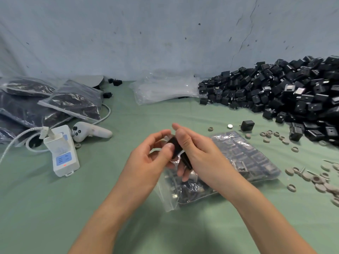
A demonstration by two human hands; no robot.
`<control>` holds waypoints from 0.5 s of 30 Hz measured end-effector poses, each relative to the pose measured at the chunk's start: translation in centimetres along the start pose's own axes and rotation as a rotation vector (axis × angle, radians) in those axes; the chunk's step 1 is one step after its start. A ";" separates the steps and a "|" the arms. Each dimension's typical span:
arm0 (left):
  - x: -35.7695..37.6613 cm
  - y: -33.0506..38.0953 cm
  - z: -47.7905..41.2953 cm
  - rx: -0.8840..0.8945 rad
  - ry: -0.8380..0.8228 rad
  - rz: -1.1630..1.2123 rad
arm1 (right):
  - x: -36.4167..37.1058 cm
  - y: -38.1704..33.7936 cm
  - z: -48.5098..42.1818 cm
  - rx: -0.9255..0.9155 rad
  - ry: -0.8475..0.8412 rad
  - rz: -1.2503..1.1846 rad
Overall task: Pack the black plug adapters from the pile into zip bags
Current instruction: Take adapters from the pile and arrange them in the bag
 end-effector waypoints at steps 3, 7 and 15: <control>-4.4 -2.4 -0.5 -0.189 0.290 0.001 | -2.6 -0.9 -0.1 -0.040 0.163 0.033; -7.7 -6.4 0.0 -0.477 0.308 -0.141 | -7.3 0.0 0.1 0.064 0.440 -0.088; -1.4 -6.2 0.0 -0.416 0.056 0.054 | -10.7 2.5 0.0 0.203 0.632 -0.273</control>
Point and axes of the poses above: each hand's wrist, its own z-axis away from the middle knuckle, its own x-axis out of the palm, y = z × x, the point moved 7 cm from there along -z, towards the middle knuckle, and after that the axes turned 3 degrees about y, right-handed, at the moved point
